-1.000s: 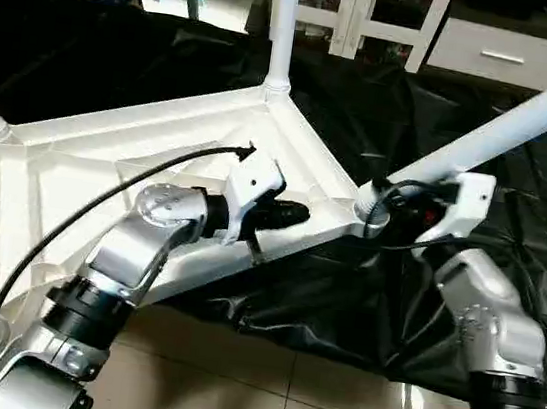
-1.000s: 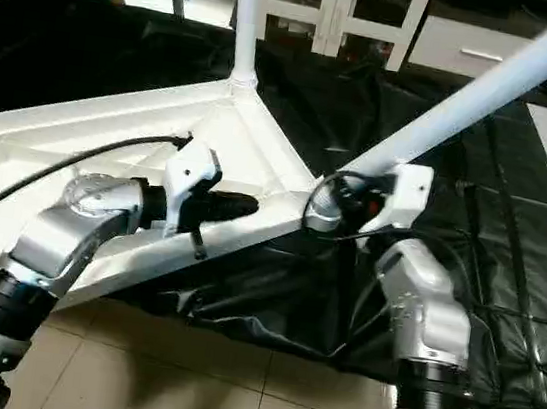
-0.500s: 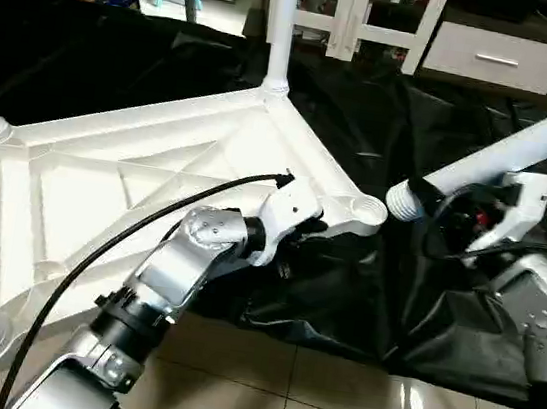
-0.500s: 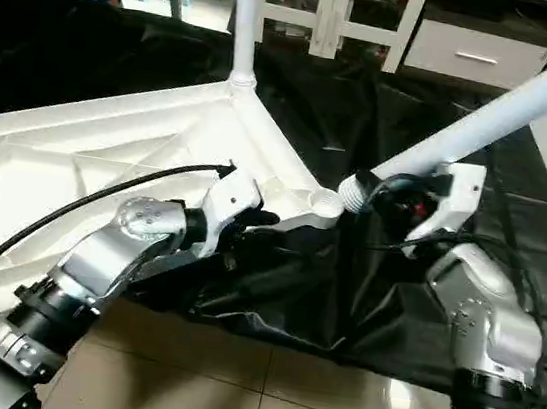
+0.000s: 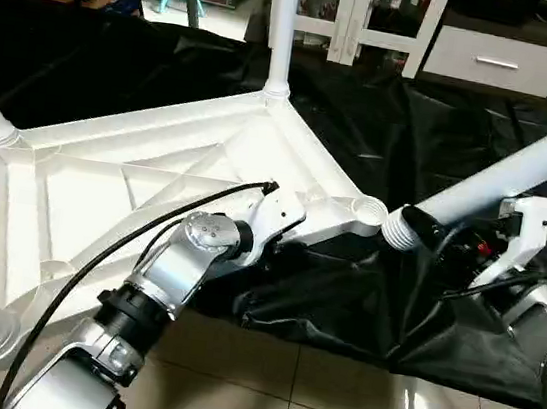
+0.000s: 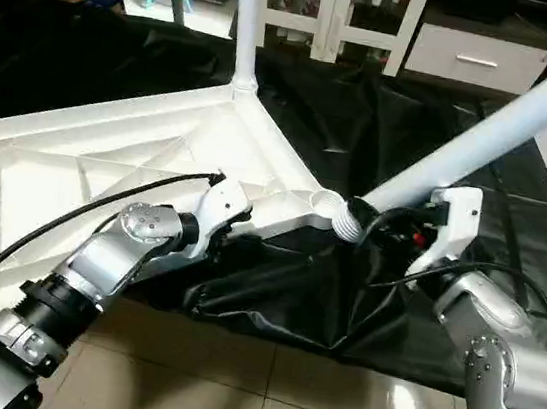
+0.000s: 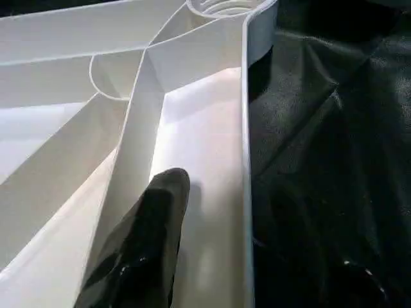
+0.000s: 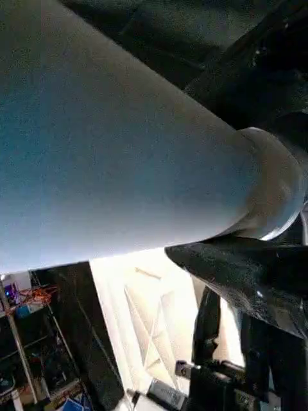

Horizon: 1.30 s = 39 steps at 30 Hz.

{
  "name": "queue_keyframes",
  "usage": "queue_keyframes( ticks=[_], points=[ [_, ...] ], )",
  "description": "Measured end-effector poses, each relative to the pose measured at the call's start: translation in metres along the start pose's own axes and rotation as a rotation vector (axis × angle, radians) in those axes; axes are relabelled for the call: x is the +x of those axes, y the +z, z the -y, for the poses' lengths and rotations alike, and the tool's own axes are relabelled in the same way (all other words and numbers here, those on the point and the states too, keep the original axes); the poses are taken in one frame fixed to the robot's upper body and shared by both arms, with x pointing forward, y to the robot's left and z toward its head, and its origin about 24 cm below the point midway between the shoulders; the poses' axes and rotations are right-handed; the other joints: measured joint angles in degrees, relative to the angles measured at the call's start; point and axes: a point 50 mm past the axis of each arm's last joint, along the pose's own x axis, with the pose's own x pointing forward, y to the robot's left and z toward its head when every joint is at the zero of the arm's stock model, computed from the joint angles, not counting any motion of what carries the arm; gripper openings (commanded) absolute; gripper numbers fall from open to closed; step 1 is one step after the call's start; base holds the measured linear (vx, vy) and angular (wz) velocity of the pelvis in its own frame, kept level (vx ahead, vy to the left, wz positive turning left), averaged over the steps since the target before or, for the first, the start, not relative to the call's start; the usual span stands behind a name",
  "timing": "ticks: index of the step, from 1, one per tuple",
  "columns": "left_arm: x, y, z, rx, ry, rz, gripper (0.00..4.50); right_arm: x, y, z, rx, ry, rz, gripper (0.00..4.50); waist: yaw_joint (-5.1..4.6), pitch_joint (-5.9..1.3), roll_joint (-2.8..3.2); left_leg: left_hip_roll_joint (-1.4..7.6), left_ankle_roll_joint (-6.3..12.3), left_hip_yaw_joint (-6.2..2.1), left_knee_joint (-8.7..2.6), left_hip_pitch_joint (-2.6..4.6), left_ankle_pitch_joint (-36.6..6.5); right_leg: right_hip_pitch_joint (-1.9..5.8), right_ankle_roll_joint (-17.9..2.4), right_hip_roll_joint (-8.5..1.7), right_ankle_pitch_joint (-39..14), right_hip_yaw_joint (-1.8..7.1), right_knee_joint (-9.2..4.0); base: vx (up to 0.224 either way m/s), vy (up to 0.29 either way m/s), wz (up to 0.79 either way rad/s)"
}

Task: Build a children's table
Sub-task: Insert table leg to table base

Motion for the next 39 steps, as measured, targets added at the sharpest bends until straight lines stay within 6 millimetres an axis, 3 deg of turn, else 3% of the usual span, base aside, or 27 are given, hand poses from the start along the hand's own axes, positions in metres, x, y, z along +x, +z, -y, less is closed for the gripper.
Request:
queue_keyframes(
  ticks=[4,7,11,12,15,17,21,23,39],
  points=[
    [0.001,-0.002,-0.002,0.006,0.0,0.007,1.93,0.001,-0.001,0.001,-0.008,-0.068,-0.04,1.91,-0.09,-0.04,0.06,-0.06,0.04,0.0,0.01,0.0,0.1,0.02,0.0,-0.07,0.2,0.0,-0.01,0.0,0.0,0.0],
    [0.0,-0.003,-0.004,-0.017,0.001,0.011,1.55,0.001,0.001,0.001,-0.026,-0.108,-0.06,1.91,-0.27,-0.05,0.08,-0.06,-0.01,0.0,0.0,0.0,0.3,-0.01,0.0,-0.07,0.3,0.0,-0.02,0.0,0.0,0.0],
    [-0.002,-0.006,-0.007,-0.071,-0.005,0.012,1.47,0.001,0.003,-0.002,-0.038,-0.132,-0.079,1.91,-0.23,-0.06,0.1,-0.06,-0.02,0.0,-0.01,0.0,0.3,0.0,0.0,-0.07,0.3,0.0,-0.02,0.0,0.0,0.0],
    [-0.002,-0.006,-0.007,-0.077,-0.011,0.012,1.17,0.001,0.004,-0.002,-0.04,-0.129,-0.08,1.91,-0.24,-0.07,0.11,-0.06,-0.02,0.0,-0.01,0.0,0.3,0.0,0.0,-0.07,0.3,0.0,-0.04,0.0,0.0,0.0],
    [-0.002,-0.005,-0.007,-0.077,-0.034,0.008,1.05,0.001,0.004,-0.002,-0.045,-0.13,-0.095,1.91,-0.18,-0.08,0.14,-0.08,-0.01,0.0,-0.02,-0.03,0.3,0.0,0.0,-0.08,0.3,0.0,-0.08,0.0,0.0,0.0],
    [-0.001,-0.004,-0.007,-0.065,-0.051,-0.007,0.7,0.0,0.003,-0.001,-0.045,-0.135,-0.109,1.91,-0.16,-0.09,0.15,-0.08,-0.01,0.0,-0.04,-0.03,0.3,0.0,0.0,-0.08,0.3,0.0,-0.1,0.0,0.0,0.0],
    [0.0,-0.004,-0.005,-0.061,-0.065,-0.014,0.59,-0.001,0.005,-0.003,-0.049,-0.136,-0.118,1.91,-0.15,-0.21,0.33,-0.11,-0.01,0.0,-0.05,-0.02,0.3,0.01,0.0,-0.11,0.3,0.0,-0.1,0.0,0.0,0.0],
    [0.002,-0.003,-0.003,-0.065,-0.067,-0.014,0.28,-0.002,0.006,-0.004,-0.058,-0.134,-0.121,1.91,-0.17,-0.28,0.44,-0.14,-0.01,0.01,-0.04,-0.01,0.3,0.04,0.0,-0.15,0.3,0.0,-0.1,0.0,0.0,0.0],
    [0.007,-0.002,-0.002,-0.063,-0.019,-0.013,0.14,-0.003,-0.007,-0.009,-0.039,-0.141,-0.15,1.91,-0.45,-0.42,0.65,-0.31,-0.14,0.1,-0.11,-0.05,0.2,0.04,0.1,-0.37,0.4,-0.03,-0.25,0.0,0.0,0.0]
  ],
)
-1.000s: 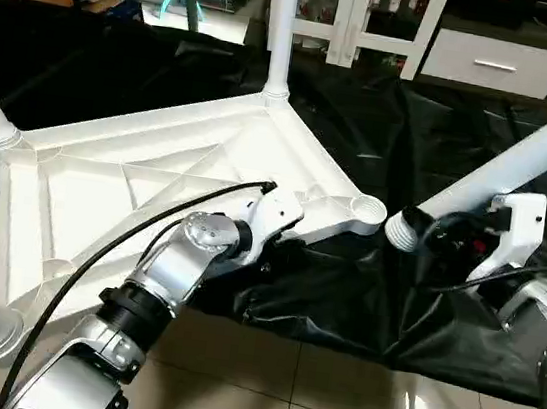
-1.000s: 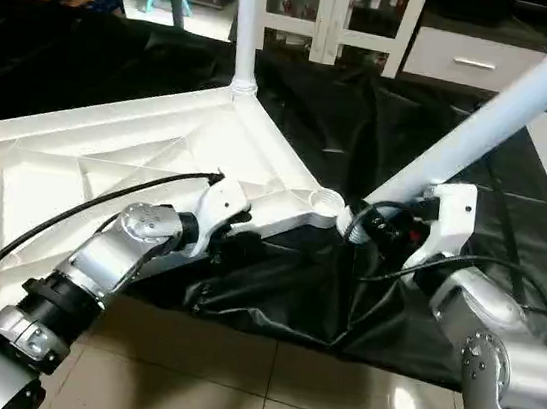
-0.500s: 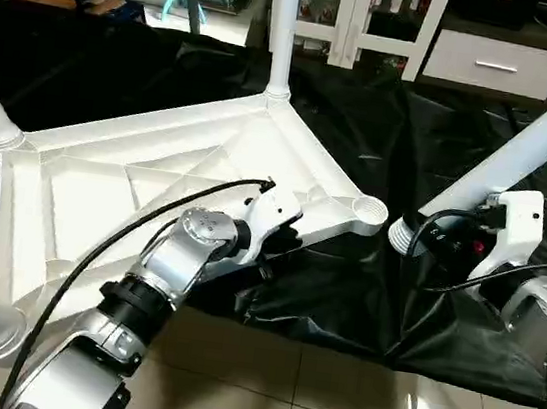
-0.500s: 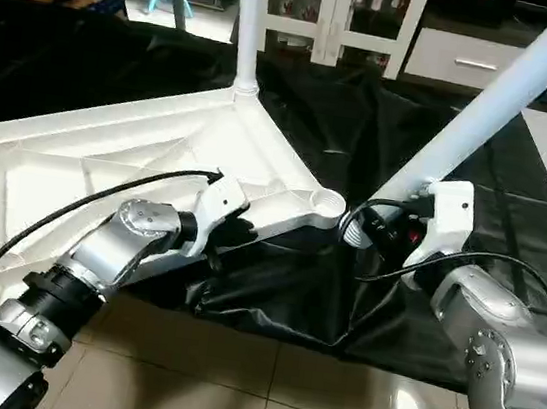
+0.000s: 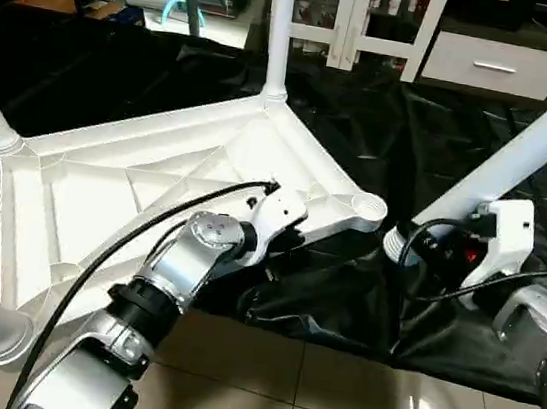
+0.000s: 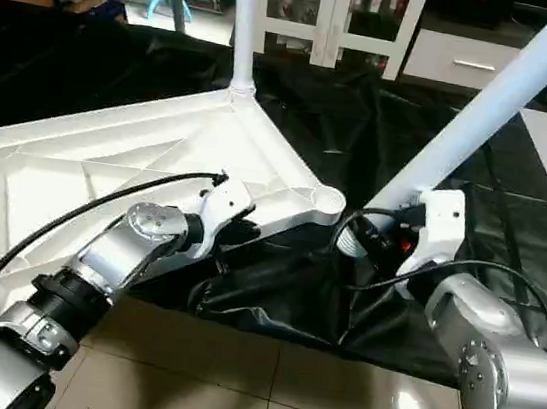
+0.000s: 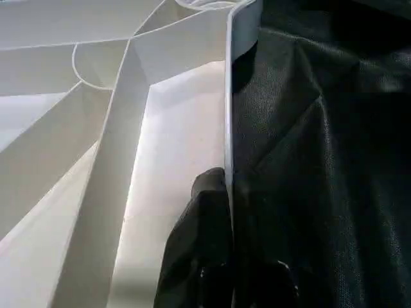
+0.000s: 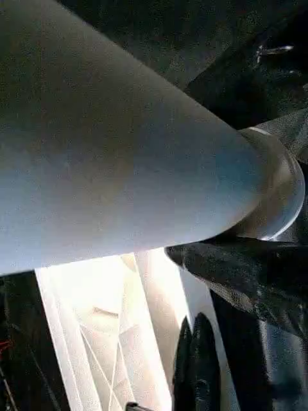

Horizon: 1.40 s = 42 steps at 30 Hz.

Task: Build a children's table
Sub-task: Insert table leg to table base

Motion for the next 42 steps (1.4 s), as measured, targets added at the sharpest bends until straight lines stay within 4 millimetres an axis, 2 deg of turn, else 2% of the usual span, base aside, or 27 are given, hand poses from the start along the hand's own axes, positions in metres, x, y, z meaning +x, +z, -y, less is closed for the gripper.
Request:
queue_keyframes(
  ticks=[4,6,10,15,17,18,19,20,21,22,23,24,25,26,27,28,29,30,31,32,33,34,35,36,37,39,42],
  points=[
    [-0.001,0.0,0.0,-0.011,-0.001,0.002,0.14,0.002,-0.001,-0.004,-0.03,0.026,-0.012,1.91,-0.07,0.0,0.0,0.0,-0.04,0.06,-0.44,0.32,0.0,0.27,0.1,0.01,-0.1,-0.11,-0.43,0.0,0.0,0.0],
    [0.0,-0.001,0.001,-0.018,-0.008,0.001,0.14,0.002,-0.002,-0.004,-0.035,0.024,-0.016,1.91,-0.4,0.09,0.02,-0.29,-0.01,-0.65,-0.84,0.24,0.0,1.1,0.7,-0.21,-0.4,-0.99,-1.14,0.0,0.0,0.0],
    [0.001,-0.001,0.004,-0.023,-0.032,0.002,0.14,0.002,0.0,-0.003,-0.049,0.015,-0.008,1.91,-1.98,0.05,0.43,-0.39,0.32,-2.59,-1.06,-0.09,0.1,3.66,1.1,-0.7,-0.7,-4.15,-3.31,0.048,0.007,0.33],
    [0.0,0.0,0.003,-0.023,-0.031,0.005,0.14,0.002,0.001,-0.002,-0.058,0.014,-0.004,1.91,-3.28,-0.19,1.07,-0.98,1.79,-4.11,-0.79,-0.36,-0.7,6.17,1.7,-1.4,-1.3,-6.43,-4.96,0.103,0.015,0.35],
    [-0.001,0.001,0.002,-0.019,-0.026,0.008,0.14,0.002,0.001,-0.003,-0.061,0.017,-0.002,1.91,-3.65,-0.21,1.13,-1.86,2.96,-5.27,-0.52,-0.22,-1.4,6.94,1.9,-1.36,-2.3,-6.77,-5.04,0.166,0.021,0.35],
    [-0.001,0.001,0.001,-0.021,-0.023,0.009,0.14,0.002,0.001,-0.003,-0.062,0.021,-0.003,1.91,-4.14,-0.21,1.12,-2.28,3.41,-5.75,-0.46,0.02,-1.6,7.1,1.6,-1.36,-3.0,-6.59,-4.63,0.168,0.003,0.35],
    [-0.003,0.0,-0.002,-0.027,-0.017,0.009,0.14,0.003,0.001,-0.004,-0.062,0.029,-0.003,1.91,-4.84,-0.19,1.1,-3.15,4.11,-6.81,-0.35,0.31,-2.0,6.68,0.0,-1.36,-4.4,-6.08,-3.23,0.147,-0.034,0.36],
    [-0.004,-0.001,-0.003,-0.028,-0.011,0.006,0.14,0.003,0.0,-0.005,-0.063,0.036,-0.004,1.91,-5.23,-0.24,0.73,-4.08,4.39,-7.68,-0.36,0.71,-2.2,5.79,-1.2,-1.28,-5.5,-4.63,-0.56,0.147,-0.034,0.36],
    [-0.007,-0.003,-0.006,-0.031,-0.001,0.001,0.14,0.005,0.001,-0.007,-0.067,0.047,-0.004,1.91,-5.81,-0.25,0.25,-5.34,4.77,-9.26,-0.42,1.19,-2.5,4.41,-1.1,-1.15,-6.0,-3.02,2.36,0.102,-0.112,0.26],
    [-0.01,-0.006,-0.011,-0.038,0.017,-0.01,0.14,0.005,0.001,-0.008,-0.071,0.052,-0.002,1.91,-6.28,-0.26,-0.4,-7.07,5.41,-10.75,-0.58,1.92,-2.9,2.77,-0.3,-0.91,-6.2,-1.01,3.83,0.036,-0.157,0.11],
    [-0.01,-0.007,-0.012,-0.043,0.026,-0.013,0.14,0.004,0.002,-0.007,-0.074,0.047,0.001,1.91,-6.36,-0.14,-1.05,-8.52,5.97,-11.98,-0.25,1.95,-3.3,3.05,2.7,-0.61,-6.3,1.13,3.31,0.036,-0.157,0.11],
    [-0.009,-0.007,-0.011,-0.047,0.025,-0.014,0.14,0.001,0.0,-0.002,-0.061,0.021,0.001,1.91,-6.09,0.01,-0.85,-8.64,7.42,-11.26,0.8,1.79,-3.9,3.7,2.5,0.02,-7.0,1.88,3.26,0.065,-0.117,0.25],
    [-0.005,-0.006,-0.006,-0.05,0.008,-0.017,0.14,-0.001,-0.002,0.006,-0.029,-0.027,0.002,1.91,-5.02,0.11,-0.36,-7.83,10.46,-8.67,5.12,0.78,-4.6,4.92,2.1,0.82,-6.8,2.8,2.22,0.119,-0.069,0.22],
    [-0.002,-0.006,-0.001,-0.048,-0.013,-0.02,0.14,-0.002,-0.003,0.009,-0.016,-0.049,-0.002,1.91,-4.28,0.13,-0.4,-7.74,10.37,-7.2,7.52,-0.08,-4.5,5.91,2.0,0.86,-6.8,3.07,1.43,0.119,-0.069,0.22],
    [0.0,-0.005,0.002,-0.046,-0.031,-0.017,0.14,-0.002,-0.002,0.01,-0.02,-0.053,0.002,1.91,-3.41,0.11,-0.38,-7.76,9.69,-6.3,7.12,-0.81,-4.1,6.35,1.9,1.04,-6.6,3.01,0.89,0.114,-0.051,0.0],
    [0.001,-0.003,0.004,-0.045,-0.045,-0.009,0.14,-0.001,0.001,0.009,-0.026,-0.048,0.011,1.91,-2.56,-0.11,0.26,-7.35,8.14,-5.64,4.53,-1.83,-2.8,6.48,1.8,2.04,-6.7,2.73,0.83,0.0,0.0,0.0],
    [0.001,0.0,0.004,-0.041,-0.049,0.002,0.14,0.0,0.004,0.008,-0.032,-0.044,0.02,1.91,-2.05,-0.46,1.54,-5.91,8.03,-5.55,1.13,-2.16,-0.7,6.46,1.5,3.41,-6.9,1.57,1.15,0.0,0.0,0.0],
    [0.0,0.002,0.003,-0.035,-0.046,0.011,0.14,0.001,0.005,0.007,-0.031,-0.041,0.028,1.91,-1.93,-0.41,2.13,-4.73,4.58,-6.2,1.36,-2.41,0.1,6.27,1.2,4.14,-7.4,0.59,1.84,0.0,0.0,0.0],
    [-0.004,0.001,-0.003,-0.025,-0.025,0.01,0.14,0.005,0.003,0.001,-0.032,-0.011,0.022,1.91,-2.39,-0.37,1.66,-4.45,3.81,-6.88,2.99,-2.76,-0.5,3.86,1.5,3.61,-7.3,-0.13,5.31,0.0,0.0,0.0],
    [-0.007,-0.001,-0.007,-0.031,-0.011,0.005,0.14,0.006,0.003,-0.002,-0.034,0.003,0.019,1.91,-2.76,-0.39,1.62,-5.25,3.69,-7.76,2.92,-2.54,-0.4,2.83,1.9,2.99,-6.3,0.97,6.03,0.0,0.0,0.0],
    [-0.01,-0.004,-0.011,-0.036,0.003,-0.005,0.14,0.006,0.002,-0.003,-0.037,0.006,0.018,1.91,-2.97,-0.37,1.22,-6.41,3.32,-8.53,2.5,-2.22,-0.2,2.13,3.0,1.54,-5.1,2.5,4.32,-0.12,0.131,-0.2],
    [-0.012,-0.006,-0.015,-0.045,0.019,-0.007,0.14,0.004,0.002,-0.001,-0.04,-0.007,0.017,1.91,-3.02,-0.28,0.84,-7.6,2.96,-8.72,2.16,-2.18,0.0,1.51,5.2,-0.58,-3.7,3.53,2.62,-0.162,0.148,-0.21],
    [-0.012,-0.006,-0.015,-0.046,0.023,-0.008,0.14,0.002,0.001,0.002,-0.036,-0.019,0.014,1.91,-2.88,-0.28,0.89,-7.63,2.82,-8.6,1.91,-2.27,0.1,1.34,5.3,-1.1,-3.2,3.1,2.34,-0.162,0.148,-0.21],
    [-0.012,-0.006,-0.015,-0.045,0.022,-0.001,0.14,-0.001,-0.002,0.006,-0.03,-0.038,0.004,1.91,-2.85,-0.25,0.98,-7.33,3.04,-8.06,1.27,-2.34,0.3,1.29,5.2,-1.14,-2.5,2.9,1.55,-0.1,0.064,-0.07],
    [-0.01,-0.005,-0.013,-0.043,0.01,0.003,0.14,-0.002,-0.003,0.008,-0.026,-0.045,0.001,1.91,-2.73,-0.27,1.06,-6.34,2.78,-6.81,0.94,-2.27,0.5,1.43,4.7,-1.2,-2.0,2.55,0.81,-0.082,0.029,-0.02],
    [-0.009,-0.006,-0.008,-0.042,-0.026,0.017,0.06,-0.001,-0.002,0.006,-0.03,-0.033,0.004,1.91,-2.78,-0.18,0.98,-5.05,2.6,-5.35,0.99,-2.28,0.6,1.91,3.8,-1.28,-1.3,1.65,0.0,-0.081,0.034,0.01],
    [-0.013,-0.01,-0.002,-0.04,-0.134,0.042,0.06,0.002,0.0,0.001,-0.048,0.018,0.016,1.91,-2.8,-0.18,0.99,-4.21,2.76,-3.86,0.96,-2.3,0.7,2.09,2.4,-1.36,-0.5,1.4,-0.8,-0.072,0.05,0.01]
  ],
)
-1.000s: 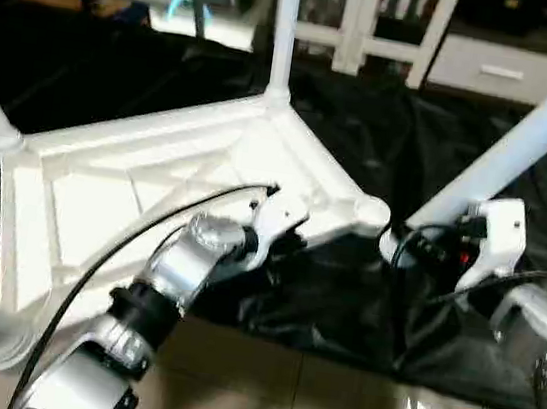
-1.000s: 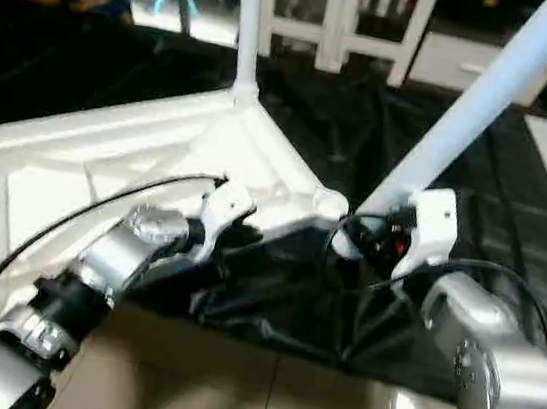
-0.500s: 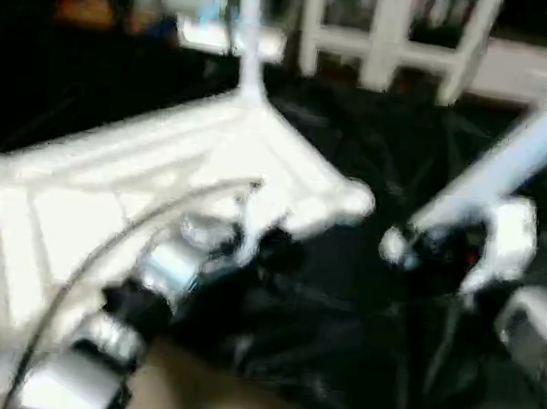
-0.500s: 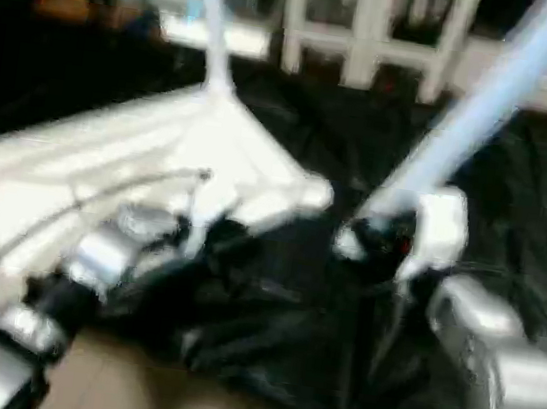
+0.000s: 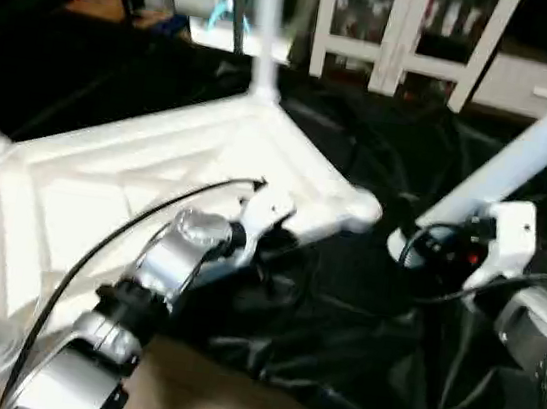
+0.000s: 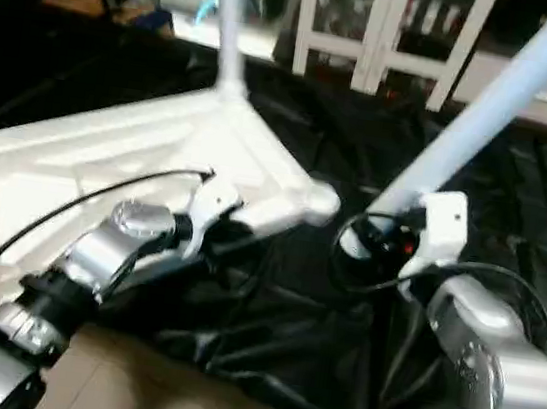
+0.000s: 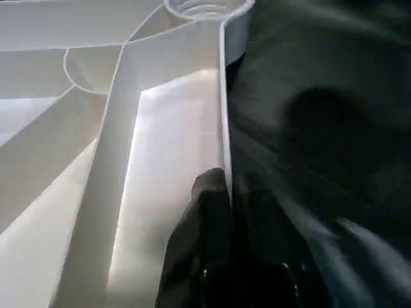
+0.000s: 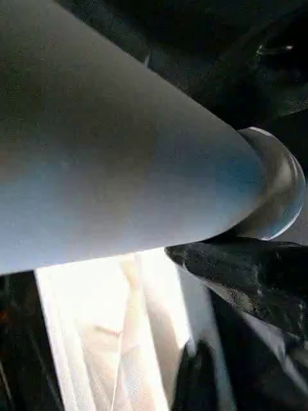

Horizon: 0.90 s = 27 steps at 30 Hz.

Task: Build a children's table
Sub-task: Insert table leg to table base

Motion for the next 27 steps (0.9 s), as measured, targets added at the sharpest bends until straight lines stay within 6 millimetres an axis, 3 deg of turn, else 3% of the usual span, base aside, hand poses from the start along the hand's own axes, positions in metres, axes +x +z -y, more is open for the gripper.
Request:
queue_keyframes(
  ticks=[4,7,14,22,27],
  points=[
    [-0.013,-0.008,0.007,0.051,-0.143,0.004,0.06,-0.005,0.006,0.003,-0.035,0.056,0.012,1.91,0.26,0.11,-0.18,0.67,0.2,2.14,-0.16,0.03,0.1,-0.17,-0.4,-0.77,0.2,0.01,-0.03,-0.044,0.027,0.01],
    [-0.02,-0.011,0.013,0.095,-0.238,0.002,0.06,-0.01,0.017,0.008,-0.059,0.089,0.041,1.91,1.14,0.18,-0.3,1.29,0.23,3.42,-0.17,0.01,0.1,-0.25,-0.4,-0.94,0.2,0.14,-0.11,0.0,0.0,0.0],
    [-0.02,-0.011,0.025,0.211,-0.356,-0.003,0.06,-0.014,0.036,0.01,-0.103,0.147,0.103,1.91,3.13,0.21,-0.62,1.49,0.23,4.15,-0.23,0.01,0.1,-0.67,-0.3,-1.0,0.2,0.45,-0.18,0.0,0.0,0.0],
    [-0.018,-0.005,0.023,0.297,-0.321,0.008,0.06,-0.023,0.009,-0.003,0.051,0.395,-0.049,1.91,3.05,0.33,-0.88,1.89,0.98,4.83,-0.56,-0.23,0.6,-0.97,-0.4,-0.98,0.2,0.43,-0.11,0.0,0.0,0.0],
    [-0.016,-0.001,0.023,0.311,-0.332,0.02,0.06,-0.022,0.006,0.0,0.234,0.48,-0.069,1.91,3.07,0.4,-0.97,1.95,1.08,4.94,-0.77,-0.54,0.6,-1.34,-0.4,-0.99,0.3,0.33,-0.19,0.0,0.0,0.0]
  ],
)
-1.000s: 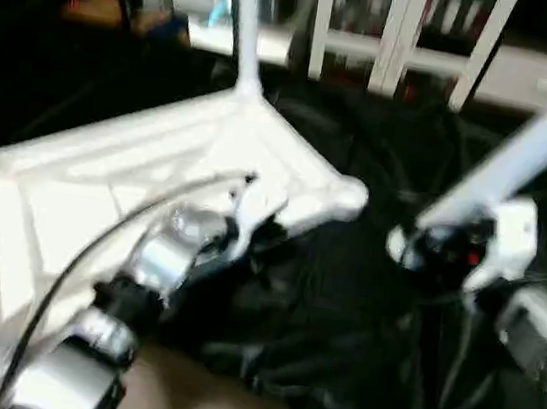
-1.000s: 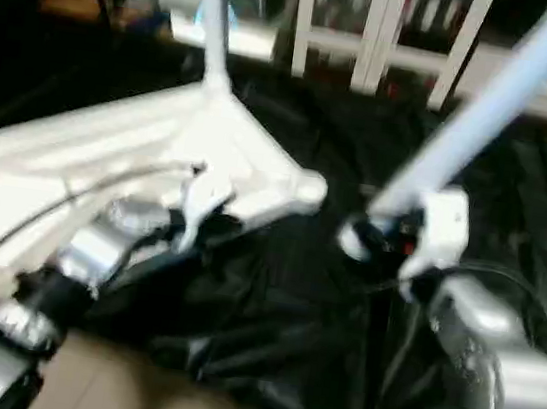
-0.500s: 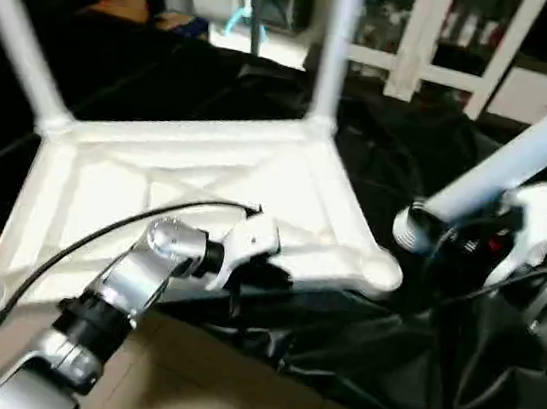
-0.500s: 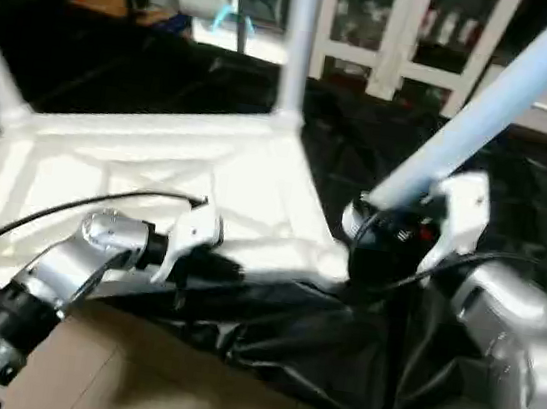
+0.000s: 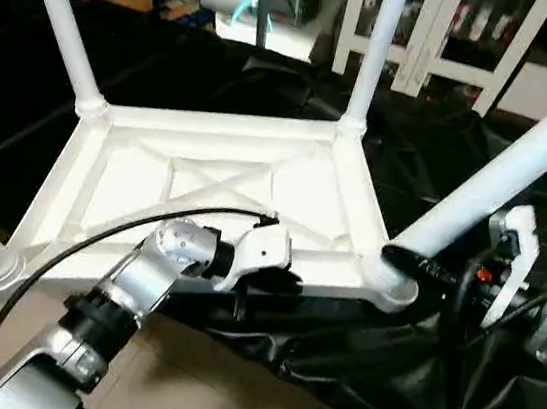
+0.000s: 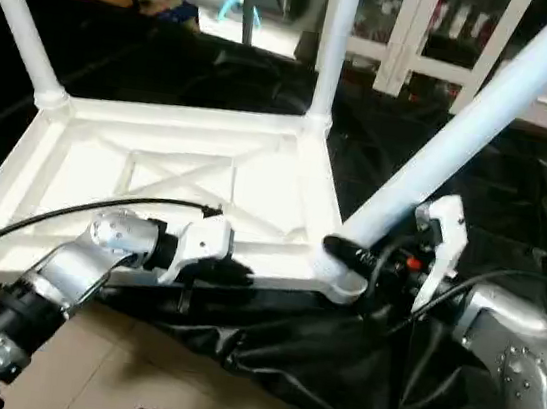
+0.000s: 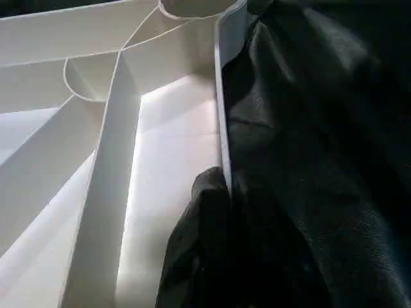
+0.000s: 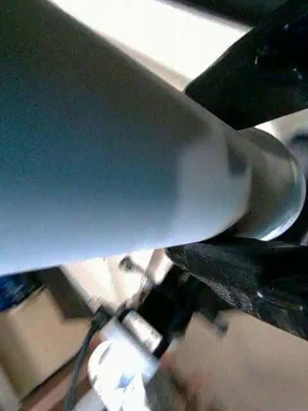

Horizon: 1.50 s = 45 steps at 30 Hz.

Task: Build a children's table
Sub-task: Insert table leg to table base

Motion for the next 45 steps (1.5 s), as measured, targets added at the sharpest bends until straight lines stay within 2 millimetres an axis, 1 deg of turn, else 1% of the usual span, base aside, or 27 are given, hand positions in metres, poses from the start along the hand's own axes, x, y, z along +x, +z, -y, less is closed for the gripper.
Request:
queue_keyframes(
  ticks=[4,8,12,14,16,19,23,26,29,33,35,36,39,40,41,43,45],
  points=[
    [0.0,0.002,0.0,-0.003,-0.015,0.006,0.0,-0.002,0.011,0.007,0.106,0.03,0.075,1.91,0.02,0.25,-0.32,0.0,0.0,0.11,-0.29,0.01,0.0,-0.1,0.0,-0.01,0.0,0.01,-0.15,0.0,0.0,0.0],
    [-0.001,0.003,0.0,-0.005,-0.021,0.008,0.0,-0.007,0.017,0.008,0.215,0.089,0.123,1.91,0.14,0.45,-0.44,0.01,-0.02,0.2,-0.62,0.03,0.0,-0.13,0.0,-0.01,0.0,-0.01,-0.42,0.0,0.0,0.0],
    [-0.001,0.004,0.0,-0.006,-0.029,0.016,0.0,-0.015,0.022,0.009,0.35,0.174,0.174,1.91,0.19,0.65,-0.49,0.01,-0.03,0.31,-0.75,0.02,0.0,-0.12,0.0,-0.02,0.0,0.01,-0.59,0.0,0.0,0.0],
    [-0.002,0.005,0.001,-0.004,-0.031,0.016,0.0,-0.023,0.027,0.01,0.467,0.272,0.238,1.91,0.24,0.78,-0.58,0.01,-0.03,0.35,-0.77,0.02,0.0,-0.12,0.0,-0.04,0.0,0.01,-0.67,0.0,0.0,0.0],
    [-0.002,0.006,0.001,-0.003,-0.032,0.016,0.0,-0.03,0.031,0.01,0.515,0.327,0.29,1.91,0.26,0.85,-0.62,0.01,-0.03,0.44,-0.84,0.02,0.0,-0.12,0.0,-0.05,0.0,0.03,-0.79,0.0,0.0,0.0],
    [-0.003,0.007,0.0,-0.001,-0.03,0.015,0.0,-0.036,0.033,0.009,0.549,0.364,0.305,1.91,0.26,0.94,-0.72,0.02,-0.03,0.58,-0.98,0.04,0.0,-0.17,0.0,-0.11,0.0,0.05,-0.82,0.0,0.0,0.0],
    [-0.004,0.007,0.001,-0.001,-0.029,0.015,0.0,-0.037,0.034,0.004,0.576,0.43,0.302,1.91,0.27,1.02,-0.84,0.12,-0.05,0.88,-1.17,0.04,0.0,-0.3,0.0,-0.14,0.0,0.1,-0.88,0.0,0.0,0.0],
    [-0.004,0.008,0.003,0.001,-0.03,0.017,0.0,-0.038,0.035,0.0,0.594,0.46,0.299,1.91,0.38,1.04,-0.88,0.23,-0.05,1.34,-1.34,0.03,0.0,-0.46,0.0,-0.23,0.0,0.12,-0.94,0.0,0.0,0.0],
    [-0.004,0.009,0.003,0.003,-0.031,0.018,0.0,-0.041,0.037,-0.002,0.604,0.487,0.311,1.91,0.57,1.07,-0.92,0.23,-0.05,1.6,-1.44,0.0,0.0,-0.63,0.0,-0.33,0.0,0.13,-0.94,0.0,0.0,0.0],
    [-0.005,0.009,0.004,0.002,-0.03,0.016,0.0,-0.041,0.037,-0.004,0.608,0.51,0.312,1.91,0.78,1.05,-0.89,0.23,-0.05,1.67,-1.48,-0.01,0.0,-0.71,0.0,-0.34,0.0,0.15,-0.94,0.0,0.0,0.0],
    [-0.005,0.009,0.004,0.002,-0.03,0.016,0.0,-0.039,0.037,-0.003,0.598,0.471,0.314,1.91,0.84,1.07,-0.92,0.24,-0.07,1.71,-1.53,0.0,0.0,-0.76,0.0,-0.34,0.0,0.19,-0.94,0.0,0.0,0.0],
    [-0.005,0.009,0.004,0.002,-0.03,0.017,0.0,-0.036,0.037,0.0,0.59,0.418,0.318,1.91,0.81,1.06,-0.94,0.26,-0.14,1.72,-1.56,0.03,0.1,-0.77,0.0,-0.34,0.0,0.19,-0.93,0.0,0.0,0.0],
    [-0.007,0.009,0.004,0.004,-0.022,0.016,0.0,-0.019,0.033,0.02,0.625,0.168,0.357,1.91,0.6,1.17,-1.12,0.3,-0.38,1.76,-1.75,0.06,0.2,-0.92,0.0,-0.4,0.0,0.18,-0.91,0.0,0.0,0.0],
    [-0.006,0.009,0.004,0.005,-0.022,0.017,0.0,-0.016,0.029,0.028,0.664,0.083,0.369,1.91,0.71,1.17,-1.12,0.29,-0.49,1.87,-1.91,0.04,0.3,-1.0,0.0,-0.48,0.0,0.14,-0.92,0.0,0.0,0.0],
    [-0.006,0.01,0.004,0.007,-0.024,0.017,0.0,-0.016,0.026,0.033,0.695,0.036,0.372,1.91,0.87,1.17,-1.12,0.29,-0.54,1.99,-2.06,0.06,0.3,-1.02,0.0,-0.54,0.0,0.12,-0.93,0.0,0.0,0.0],
    [-0.006,0.011,0.005,0.011,-0.027,0.021,0.0,-0.017,0.02,0.038,0.742,-0.015,0.383,1.91,1.1,1.16,-1.08,0.3,-0.55,2.05,-2.22,0.06,0.4,-1.1,0.1,-0.56,-0.1,0.09,-0.92,0.0,0.0,0.0],
    [-0.006,0.011,0.005,0.013,-0.029,0.023,0.0,-0.016,0.02,0.037,0.76,-0.008,0.399,1.91,1.22,1.13,-1.03,0.32,-0.38,2.06,-2.37,0.06,0.6,-1.14,0.1,-0.54,-0.1,0.02,-0.92,0.0,0.0,0.0]
  ],
)
